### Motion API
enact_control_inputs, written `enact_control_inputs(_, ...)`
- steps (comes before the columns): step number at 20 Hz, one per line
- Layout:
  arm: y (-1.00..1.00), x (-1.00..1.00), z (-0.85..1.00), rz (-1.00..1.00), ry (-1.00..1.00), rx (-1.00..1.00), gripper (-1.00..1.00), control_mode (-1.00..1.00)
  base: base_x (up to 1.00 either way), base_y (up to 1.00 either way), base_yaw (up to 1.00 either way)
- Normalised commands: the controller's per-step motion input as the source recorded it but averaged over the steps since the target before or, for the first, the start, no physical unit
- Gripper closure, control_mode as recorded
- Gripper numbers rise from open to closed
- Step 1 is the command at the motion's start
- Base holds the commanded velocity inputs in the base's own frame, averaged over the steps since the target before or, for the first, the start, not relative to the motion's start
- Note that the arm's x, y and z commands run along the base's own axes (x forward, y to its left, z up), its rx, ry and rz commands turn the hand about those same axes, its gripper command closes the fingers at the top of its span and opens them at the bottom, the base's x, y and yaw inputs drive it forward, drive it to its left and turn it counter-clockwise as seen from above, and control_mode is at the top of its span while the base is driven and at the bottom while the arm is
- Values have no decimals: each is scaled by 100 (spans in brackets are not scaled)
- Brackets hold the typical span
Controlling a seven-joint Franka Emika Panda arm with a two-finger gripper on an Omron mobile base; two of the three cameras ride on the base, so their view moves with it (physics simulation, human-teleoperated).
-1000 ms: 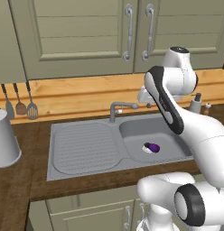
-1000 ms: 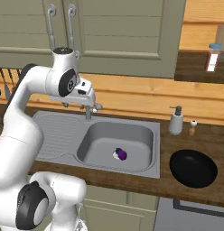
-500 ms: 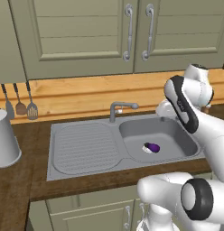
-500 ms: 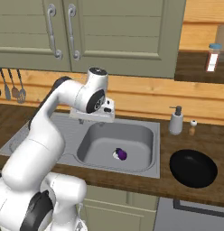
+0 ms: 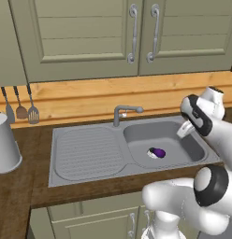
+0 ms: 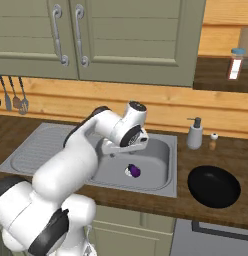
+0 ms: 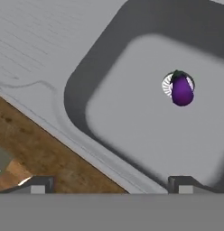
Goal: Pick the eggplant from the sink and place it in the bowl. Then pick the bowl and place it in the microwave. Then close the microwave door and press the start button.
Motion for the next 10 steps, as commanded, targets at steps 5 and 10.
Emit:
enact_control_inputs(5,-36,62,-78,30,-1,0,-100,-100,0,0,0)
enact_control_inputs(10,-11,73,-58,18,0,0,-100,-100,0,0,0)
